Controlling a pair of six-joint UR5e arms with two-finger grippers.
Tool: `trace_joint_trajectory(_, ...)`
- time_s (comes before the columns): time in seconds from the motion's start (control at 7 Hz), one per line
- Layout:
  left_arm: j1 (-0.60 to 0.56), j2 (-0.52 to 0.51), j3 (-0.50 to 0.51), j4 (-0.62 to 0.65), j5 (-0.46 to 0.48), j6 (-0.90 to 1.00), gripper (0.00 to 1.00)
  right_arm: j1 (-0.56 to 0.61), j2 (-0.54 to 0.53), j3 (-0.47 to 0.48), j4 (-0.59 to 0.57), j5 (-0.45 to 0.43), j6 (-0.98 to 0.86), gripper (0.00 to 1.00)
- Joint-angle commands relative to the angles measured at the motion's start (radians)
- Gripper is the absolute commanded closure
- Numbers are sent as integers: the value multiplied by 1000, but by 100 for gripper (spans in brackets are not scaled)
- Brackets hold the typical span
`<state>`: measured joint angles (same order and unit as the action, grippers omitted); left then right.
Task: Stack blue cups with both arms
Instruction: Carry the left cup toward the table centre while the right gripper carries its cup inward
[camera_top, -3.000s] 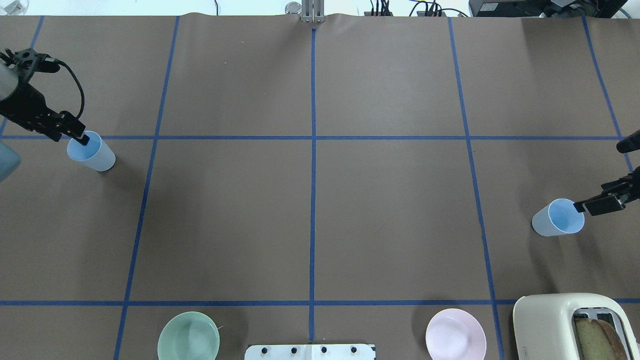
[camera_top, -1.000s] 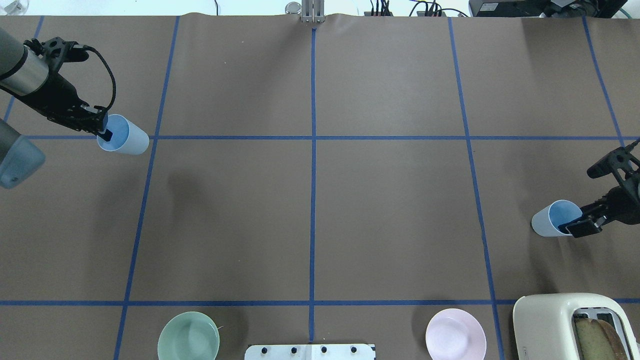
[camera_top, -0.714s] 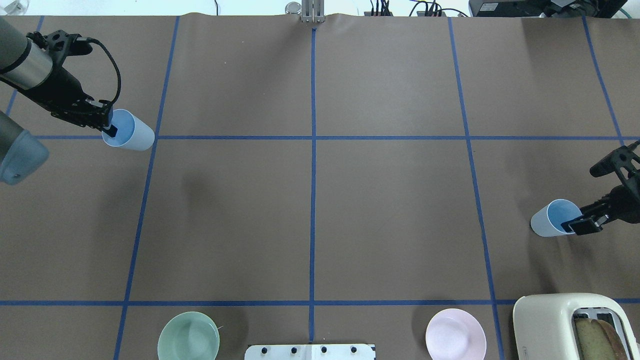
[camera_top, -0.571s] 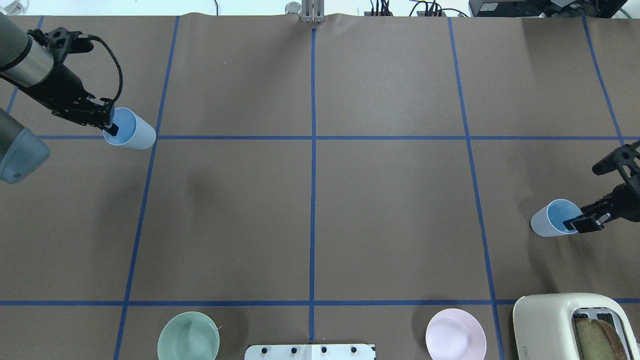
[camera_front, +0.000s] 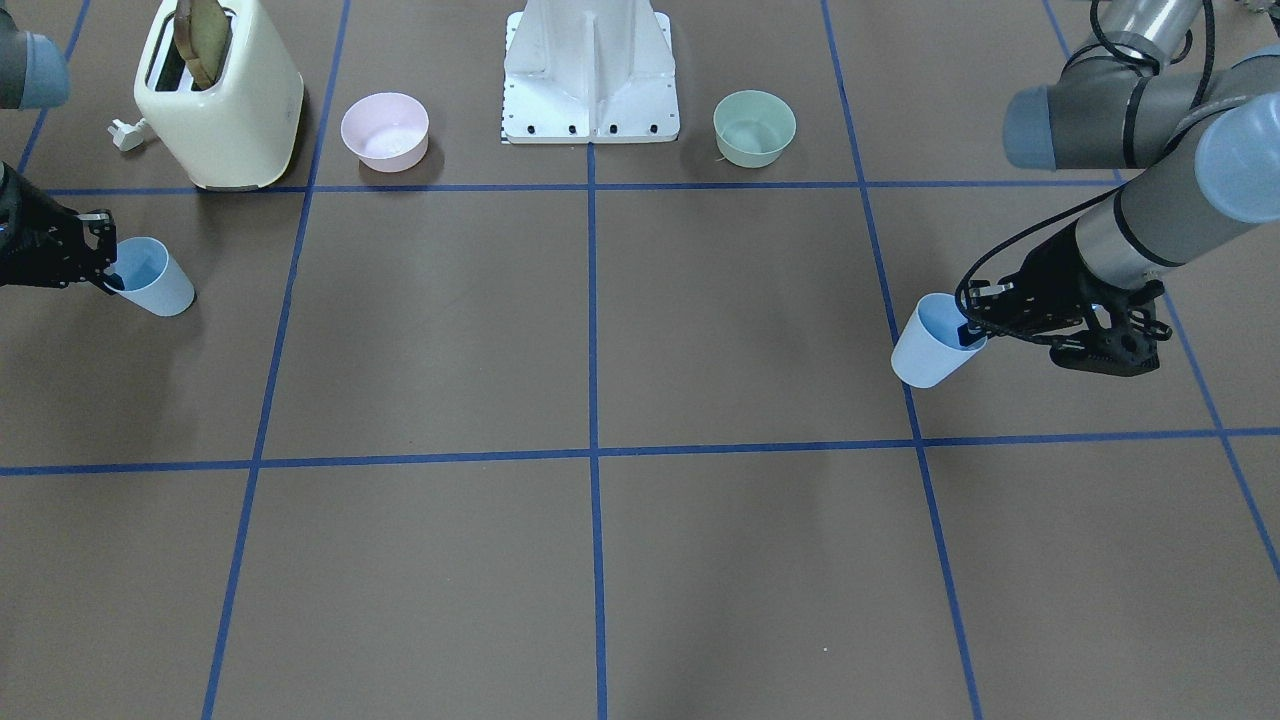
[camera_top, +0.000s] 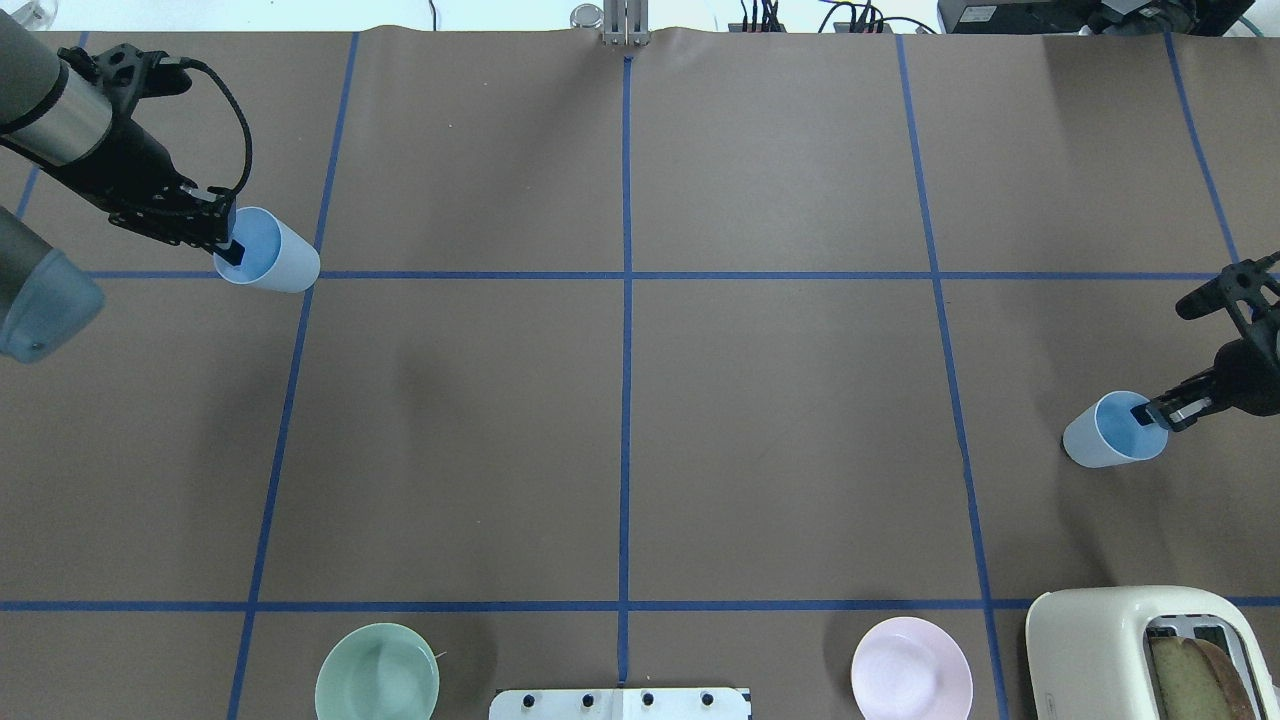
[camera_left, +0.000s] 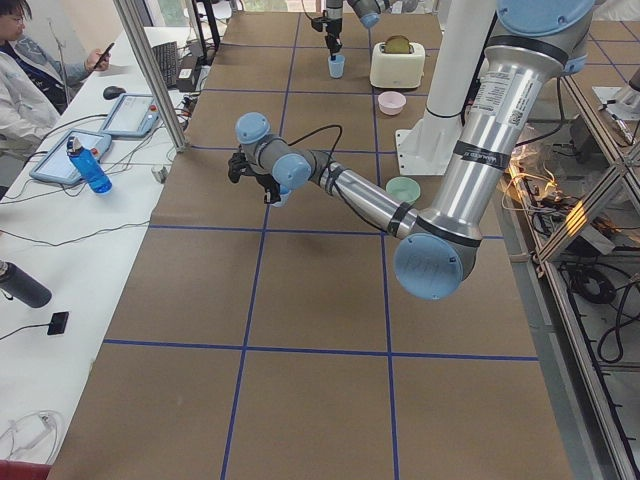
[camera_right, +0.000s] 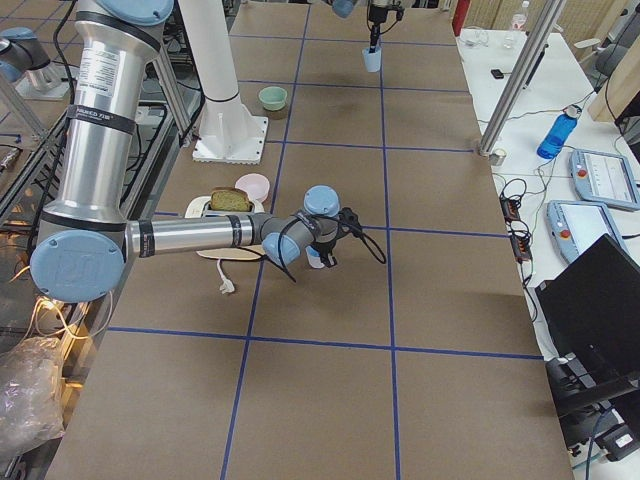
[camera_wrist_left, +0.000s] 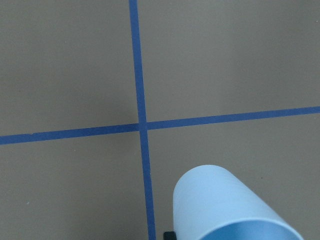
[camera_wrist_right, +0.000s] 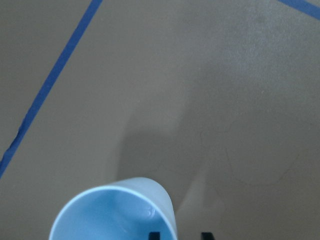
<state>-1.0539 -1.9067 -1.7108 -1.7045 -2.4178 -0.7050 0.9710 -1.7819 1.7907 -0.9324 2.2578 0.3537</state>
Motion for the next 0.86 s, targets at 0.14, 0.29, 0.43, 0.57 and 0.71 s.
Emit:
trace_joint_trajectory(0.14, 26, -17, -4, 0, 3, -55, 100, 23, 3, 2, -6, 11, 1, 100)
trace_joint_trajectory(0.29, 46, -49, -6, 0, 6, -115, 100, 28, 4, 4, -6, 12, 1, 100)
trace_joint_trajectory(0.43, 75, -70, -6, 0, 12, -173, 100, 43, 27, 6, -26, 17, 2, 100)
trace_joint_trajectory(0.57, 89, -92, -6, 0, 16, -218, 100, 89, 101, 15, -133, 58, 1, 100)
trace_joint_trajectory(0.71, 124, -116, -4, 2, 41, -273, 100, 100, 152, 31, -211, 68, 1, 100)
